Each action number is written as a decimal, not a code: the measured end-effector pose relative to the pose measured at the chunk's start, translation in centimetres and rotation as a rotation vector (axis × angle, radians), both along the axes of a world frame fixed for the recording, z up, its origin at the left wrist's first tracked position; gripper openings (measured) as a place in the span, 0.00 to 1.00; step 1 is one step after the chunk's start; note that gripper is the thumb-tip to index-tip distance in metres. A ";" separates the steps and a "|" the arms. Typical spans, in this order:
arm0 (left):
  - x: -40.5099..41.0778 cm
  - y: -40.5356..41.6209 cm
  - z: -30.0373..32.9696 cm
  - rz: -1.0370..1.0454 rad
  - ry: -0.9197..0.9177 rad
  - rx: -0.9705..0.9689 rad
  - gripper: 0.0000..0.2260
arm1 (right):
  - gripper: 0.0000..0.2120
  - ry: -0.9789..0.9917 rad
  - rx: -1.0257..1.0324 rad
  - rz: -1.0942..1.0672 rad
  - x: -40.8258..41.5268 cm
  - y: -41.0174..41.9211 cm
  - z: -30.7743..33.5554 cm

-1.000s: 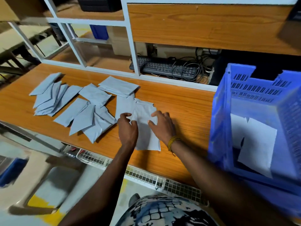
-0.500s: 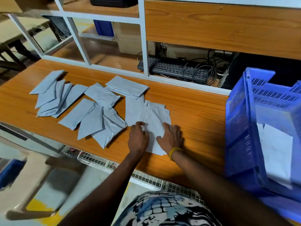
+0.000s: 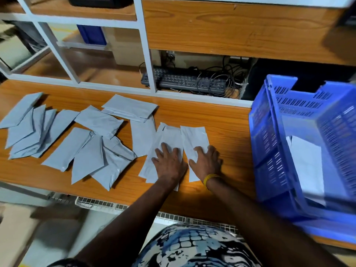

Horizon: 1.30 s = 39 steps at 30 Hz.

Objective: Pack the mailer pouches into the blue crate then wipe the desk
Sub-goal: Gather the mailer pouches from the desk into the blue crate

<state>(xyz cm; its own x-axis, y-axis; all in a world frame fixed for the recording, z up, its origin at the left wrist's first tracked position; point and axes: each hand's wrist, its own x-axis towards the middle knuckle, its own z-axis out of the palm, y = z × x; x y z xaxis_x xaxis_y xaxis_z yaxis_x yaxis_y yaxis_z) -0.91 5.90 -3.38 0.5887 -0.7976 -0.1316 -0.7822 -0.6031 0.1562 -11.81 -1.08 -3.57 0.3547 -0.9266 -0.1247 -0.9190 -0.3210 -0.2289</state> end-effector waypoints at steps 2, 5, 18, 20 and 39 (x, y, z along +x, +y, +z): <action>0.1 0.1 0.0 0.001 -0.004 -0.013 0.26 | 0.18 -0.043 -0.004 -0.006 -0.1 -0.4 0.3; 0.4 0.3 0.3 -0.017 -0.046 -0.073 0.21 | 0.13 -0.128 0.025 -0.013 -0.5 -1.2 0.5; -1.4 0.0 6.5 0.078 0.192 -0.785 0.12 | 0.10 -0.745 -0.178 -0.162 -3.2 -0.6 7.3; -2.9 -0.6 8.5 0.092 0.259 -0.891 0.13 | 0.11 -0.819 -0.238 -0.156 -4.0 -0.4 9.1; -22.9 -10.2 21.9 -0.191 0.626 -1.239 0.13 | 0.11 -1.002 -0.770 -0.335 -23.7 -5.0 21.9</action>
